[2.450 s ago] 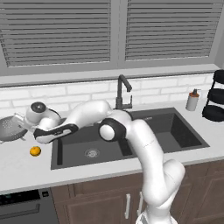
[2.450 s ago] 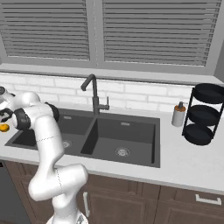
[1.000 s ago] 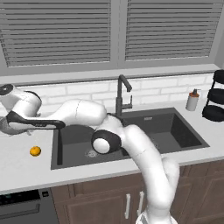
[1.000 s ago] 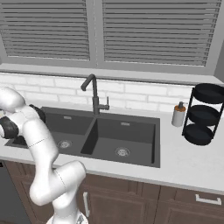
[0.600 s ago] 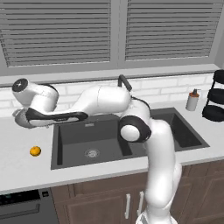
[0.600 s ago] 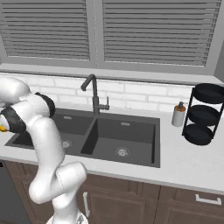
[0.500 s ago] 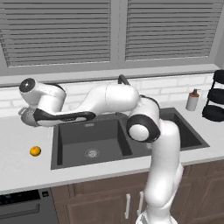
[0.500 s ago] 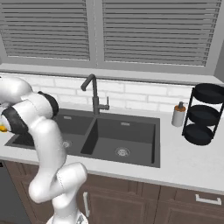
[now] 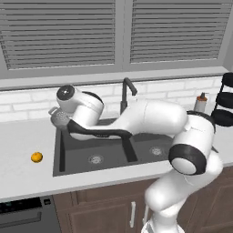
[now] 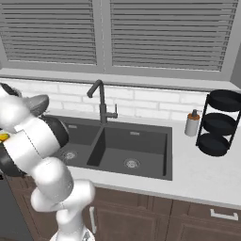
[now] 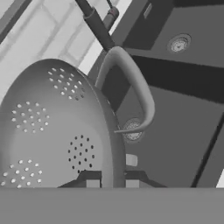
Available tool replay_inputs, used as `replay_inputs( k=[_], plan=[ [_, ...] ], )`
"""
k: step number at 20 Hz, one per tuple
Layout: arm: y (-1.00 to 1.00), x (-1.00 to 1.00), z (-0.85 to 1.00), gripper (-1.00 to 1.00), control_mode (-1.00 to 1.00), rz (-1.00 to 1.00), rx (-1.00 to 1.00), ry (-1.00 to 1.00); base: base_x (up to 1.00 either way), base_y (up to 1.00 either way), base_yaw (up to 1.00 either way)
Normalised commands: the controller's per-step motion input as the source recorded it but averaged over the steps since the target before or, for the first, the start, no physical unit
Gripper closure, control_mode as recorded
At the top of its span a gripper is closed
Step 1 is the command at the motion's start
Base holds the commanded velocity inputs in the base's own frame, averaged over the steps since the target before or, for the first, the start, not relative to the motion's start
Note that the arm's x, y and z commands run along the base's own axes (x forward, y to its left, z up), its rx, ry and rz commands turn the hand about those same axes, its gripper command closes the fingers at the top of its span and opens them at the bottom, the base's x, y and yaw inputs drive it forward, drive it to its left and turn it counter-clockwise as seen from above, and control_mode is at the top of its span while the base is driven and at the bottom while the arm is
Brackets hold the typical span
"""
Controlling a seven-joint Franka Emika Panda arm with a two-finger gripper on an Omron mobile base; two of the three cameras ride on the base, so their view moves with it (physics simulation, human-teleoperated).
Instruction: Put the colander in the sink, put the tangerine in the colander, and turn on the sink faucet and pour water over the colander.
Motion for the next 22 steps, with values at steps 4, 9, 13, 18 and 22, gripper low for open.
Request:
replay_inputs(
  k=[4, 9, 13, 18, 22],
  plan=[
    [-0.11, -0.71, -0.01, 1.00, -1.00, -0.68, 0.26, 0.00, 0.00, 0.00, 0.00],
    [0.00, -0.44, -0.20, 1.00, -1.00, -0.75, 0.21, -0.03, 0.00, 0.00, 0.00],
    [0.00, -0.02, -0.48, 1.00, -1.00, -0.53, 0.20, -0.07, 0.00, 0.00, 0.00],
    [0.07, 0.26, -0.63, 1.00, -1.00, -0.25, 0.23, -0.16, 0.00, 0.00, 0.00],
    [0.19, 0.43, -0.40, 1.00, -1.00, -0.25, 0.17, -0.26, 0.00, 0.00, 0.00]
  ],
)
